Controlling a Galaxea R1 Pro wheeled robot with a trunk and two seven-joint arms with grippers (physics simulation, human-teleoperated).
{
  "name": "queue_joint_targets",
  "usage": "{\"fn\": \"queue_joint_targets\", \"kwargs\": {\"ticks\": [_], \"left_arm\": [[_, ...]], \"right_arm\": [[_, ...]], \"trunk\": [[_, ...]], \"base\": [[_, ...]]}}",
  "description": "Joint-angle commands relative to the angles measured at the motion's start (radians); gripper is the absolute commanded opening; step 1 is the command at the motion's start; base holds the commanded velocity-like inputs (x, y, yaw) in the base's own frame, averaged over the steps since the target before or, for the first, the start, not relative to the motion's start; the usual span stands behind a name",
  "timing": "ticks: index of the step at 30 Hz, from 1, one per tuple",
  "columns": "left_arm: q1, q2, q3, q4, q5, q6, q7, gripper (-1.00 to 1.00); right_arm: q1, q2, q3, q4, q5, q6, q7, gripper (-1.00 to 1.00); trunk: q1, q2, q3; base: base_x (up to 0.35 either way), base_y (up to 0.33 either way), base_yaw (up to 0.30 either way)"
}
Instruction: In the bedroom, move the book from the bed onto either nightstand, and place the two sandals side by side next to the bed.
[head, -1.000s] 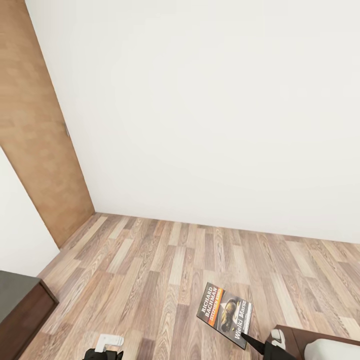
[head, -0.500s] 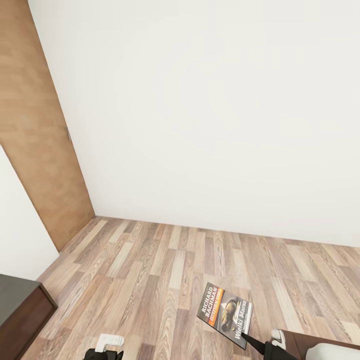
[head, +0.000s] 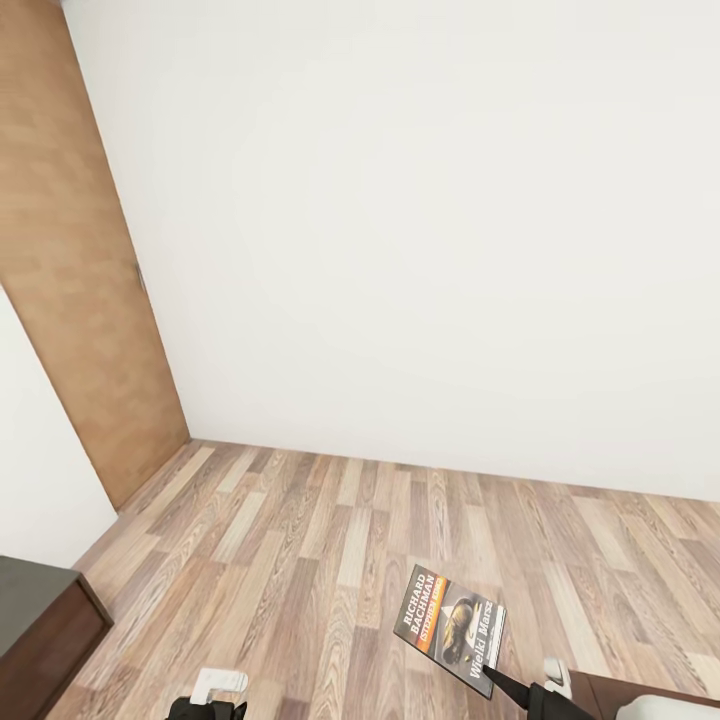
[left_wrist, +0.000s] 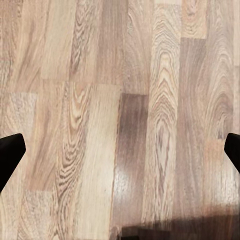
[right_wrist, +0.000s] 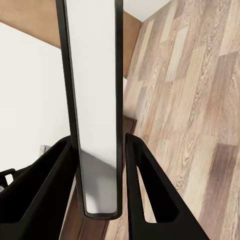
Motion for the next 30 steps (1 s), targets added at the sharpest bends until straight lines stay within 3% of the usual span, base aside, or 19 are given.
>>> {"fn": "queue_joint_targets", "kwargs": {"ticks": [1, 30], "left_arm": [[-0.001, 0.000, -0.008, 0.001, 0.005, -0.004, -0.002, 1.00], [-0.001, 0.000, -0.008, 0.001, 0.005, -0.004, -0.002, 1.00]], "right_arm": [[-0.001, 0.000, -0.008, 0.000, 0.006, 0.005, 0.004, -1.00], [-0.001, 0.000, -0.008, 0.000, 0.006, 0.005, 0.004, -1.00]], "trunk": [[0.000, -0.001, 0.000], [0.000, -0.001, 0.047]], "base": [[0.000, 0.000, 0.000], [0.000, 0.000, 0.000]]}}
